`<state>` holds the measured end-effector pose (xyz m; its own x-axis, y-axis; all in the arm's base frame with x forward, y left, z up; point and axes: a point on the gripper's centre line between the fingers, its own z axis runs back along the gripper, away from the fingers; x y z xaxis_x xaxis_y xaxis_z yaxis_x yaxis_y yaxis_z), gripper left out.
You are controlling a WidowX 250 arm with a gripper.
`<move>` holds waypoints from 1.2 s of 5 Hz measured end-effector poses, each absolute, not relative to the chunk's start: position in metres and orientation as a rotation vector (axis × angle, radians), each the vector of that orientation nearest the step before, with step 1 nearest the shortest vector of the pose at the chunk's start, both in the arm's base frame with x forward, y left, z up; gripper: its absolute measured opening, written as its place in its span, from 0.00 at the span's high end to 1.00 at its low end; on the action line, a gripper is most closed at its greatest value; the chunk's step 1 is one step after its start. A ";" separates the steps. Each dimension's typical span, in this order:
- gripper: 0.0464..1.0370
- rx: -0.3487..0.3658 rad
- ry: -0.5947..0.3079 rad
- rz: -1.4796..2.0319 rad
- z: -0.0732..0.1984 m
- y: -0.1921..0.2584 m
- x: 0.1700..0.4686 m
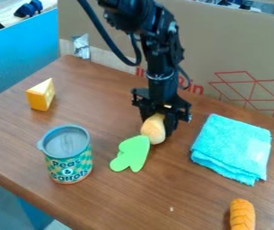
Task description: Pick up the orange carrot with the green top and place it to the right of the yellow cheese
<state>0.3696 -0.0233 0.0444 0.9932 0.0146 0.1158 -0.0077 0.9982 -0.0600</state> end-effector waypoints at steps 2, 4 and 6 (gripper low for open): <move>0.45 -0.120 -0.207 0.020 0.103 0.026 0.386; 0.45 -0.036 -0.113 0.103 0.096 0.089 0.413; 0.45 0.047 0.093 0.155 0.071 0.116 0.391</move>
